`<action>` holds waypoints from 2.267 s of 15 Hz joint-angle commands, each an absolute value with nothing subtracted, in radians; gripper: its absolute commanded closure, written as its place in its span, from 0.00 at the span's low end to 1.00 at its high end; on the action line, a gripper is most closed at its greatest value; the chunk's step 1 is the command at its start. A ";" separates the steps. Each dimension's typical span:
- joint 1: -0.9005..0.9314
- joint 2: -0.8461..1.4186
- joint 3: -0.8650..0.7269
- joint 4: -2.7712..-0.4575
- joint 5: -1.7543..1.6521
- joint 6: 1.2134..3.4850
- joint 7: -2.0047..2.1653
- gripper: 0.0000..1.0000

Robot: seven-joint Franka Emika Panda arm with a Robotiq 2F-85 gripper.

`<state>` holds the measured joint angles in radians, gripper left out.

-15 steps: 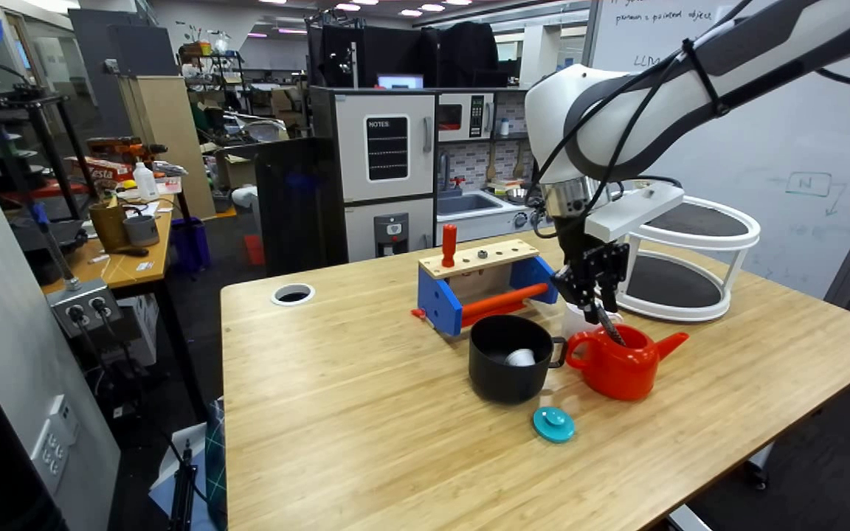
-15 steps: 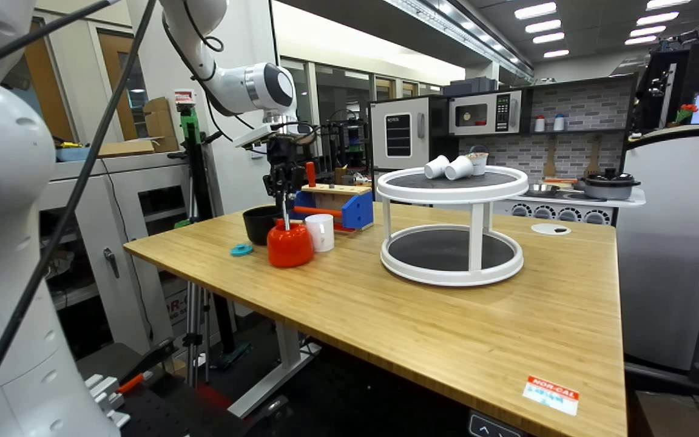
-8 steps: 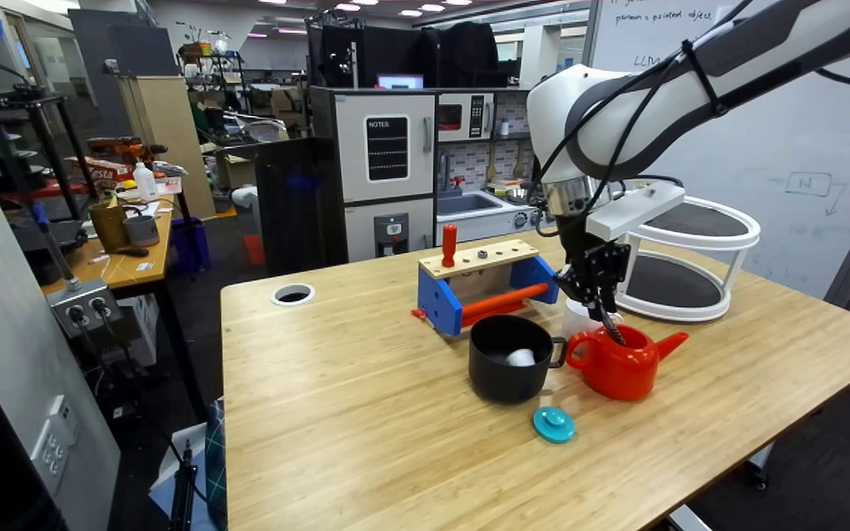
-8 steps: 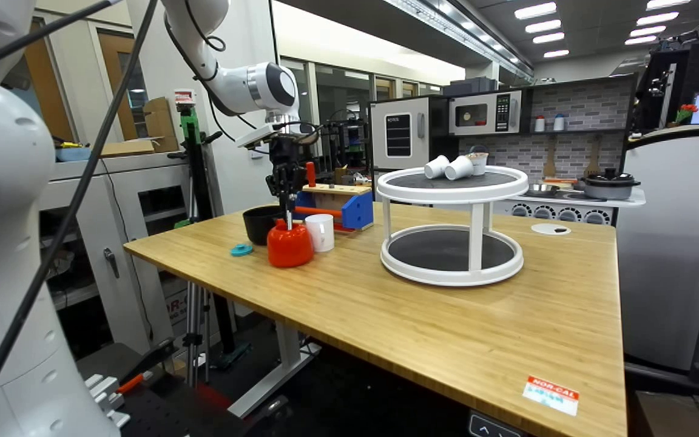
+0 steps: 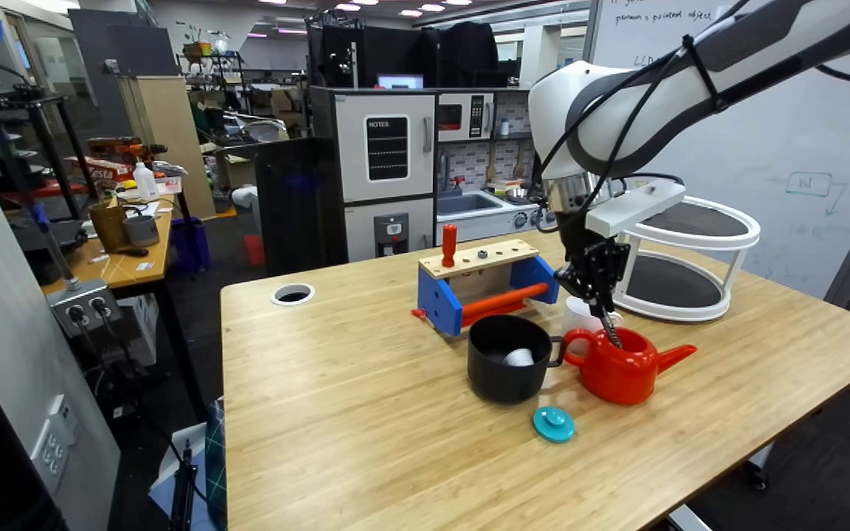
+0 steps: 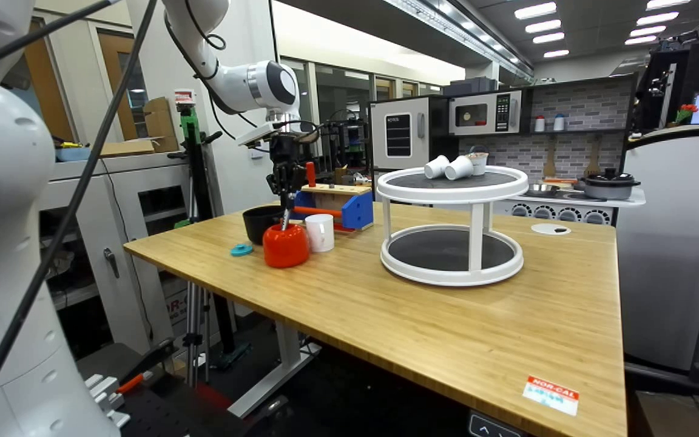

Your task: Put the marker in the kettle on the table

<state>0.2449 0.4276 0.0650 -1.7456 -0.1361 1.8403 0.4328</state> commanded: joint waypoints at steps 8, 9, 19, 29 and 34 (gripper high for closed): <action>0.235 0.280 0.042 -1.797 -0.212 1.891 0.444 0.96; 0.233 0.256 0.044 -1.805 -0.218 1.895 0.446 0.96; 0.217 0.063 0.071 -1.955 -0.220 1.989 0.438 0.96; 0.222 -0.133 0.151 -2.124 -0.050 2.097 0.204 0.96; 0.227 -0.133 0.213 -2.139 -0.186 2.072 0.257 0.96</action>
<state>0.2415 -0.1245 0.1761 -2.1208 -0.1085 2.0603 0.2392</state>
